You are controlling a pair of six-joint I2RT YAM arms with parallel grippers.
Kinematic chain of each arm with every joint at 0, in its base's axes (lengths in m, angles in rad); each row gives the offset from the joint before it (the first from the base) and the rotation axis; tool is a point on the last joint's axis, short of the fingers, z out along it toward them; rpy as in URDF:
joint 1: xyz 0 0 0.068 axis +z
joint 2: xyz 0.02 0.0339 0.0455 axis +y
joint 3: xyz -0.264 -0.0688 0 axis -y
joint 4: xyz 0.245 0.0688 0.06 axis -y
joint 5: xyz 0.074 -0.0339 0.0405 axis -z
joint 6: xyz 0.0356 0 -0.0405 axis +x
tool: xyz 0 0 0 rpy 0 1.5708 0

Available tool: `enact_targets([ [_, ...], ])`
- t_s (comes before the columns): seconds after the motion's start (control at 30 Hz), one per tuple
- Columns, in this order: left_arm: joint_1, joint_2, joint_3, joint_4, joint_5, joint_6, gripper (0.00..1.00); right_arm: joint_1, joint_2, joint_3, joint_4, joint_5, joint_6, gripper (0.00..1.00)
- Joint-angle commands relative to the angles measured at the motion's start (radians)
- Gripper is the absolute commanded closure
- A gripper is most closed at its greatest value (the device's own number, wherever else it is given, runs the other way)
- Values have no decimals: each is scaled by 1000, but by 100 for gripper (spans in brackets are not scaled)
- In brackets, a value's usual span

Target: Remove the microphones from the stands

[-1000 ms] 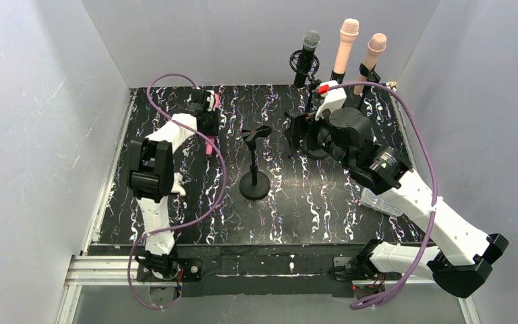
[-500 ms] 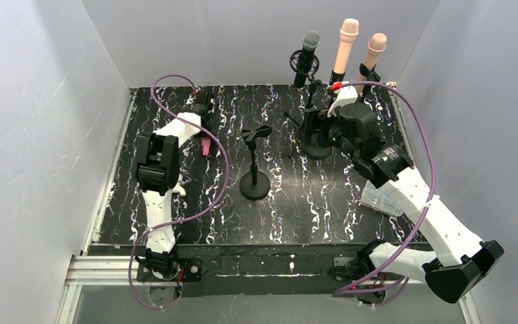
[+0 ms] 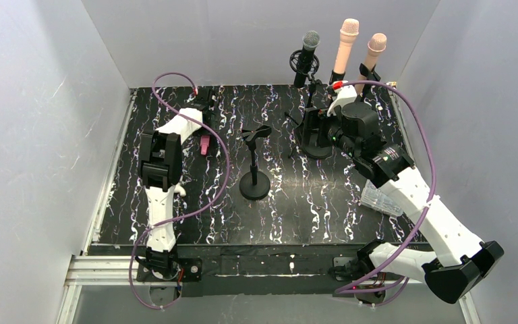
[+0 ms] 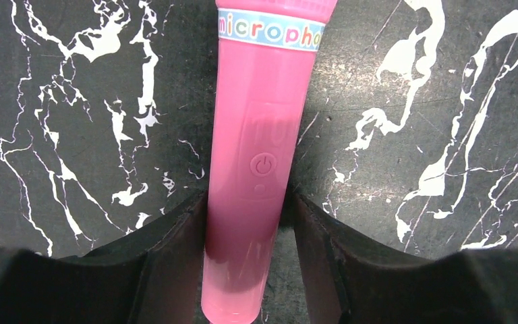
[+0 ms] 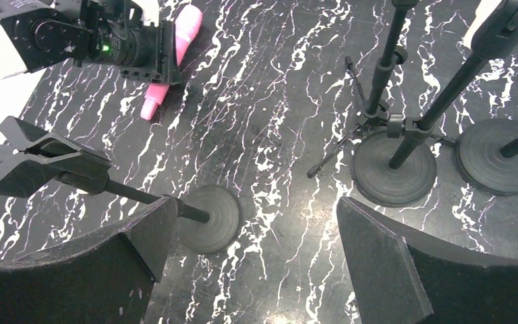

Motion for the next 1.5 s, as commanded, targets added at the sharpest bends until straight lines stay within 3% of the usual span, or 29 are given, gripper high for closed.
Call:
enact_targets([
  [0.0, -4, 29, 16, -69, -4, -24, 51, -4, -14, 8, 57, -23, 12, 2],
  [0.3, -3, 16, 26, -79, -2, -12, 47, -4, -14, 6, 58, -39, 24, 2],
  [0.57, 2, -39, 70, -80, 42, 45, 23, -4, -16, 17, 54, -42, 25, 2],
  [0.9, 19, -192, 102, -88, 95, 58, 12, -4, -25, 5, 32, -39, 23, 2],
  [1.13, 20, -473, -52, -40, 193, -17, 8, -4, -51, -73, 25, -97, 21, 2],
  [1.23, 20, -596, -152, -6, 265, -42, 8, -2, -91, -163, 112, -152, 31, 2],
  [1.47, 20, -954, -548, 230, 482, -117, 8, 27, -133, -333, 244, -202, 25, 2],
])
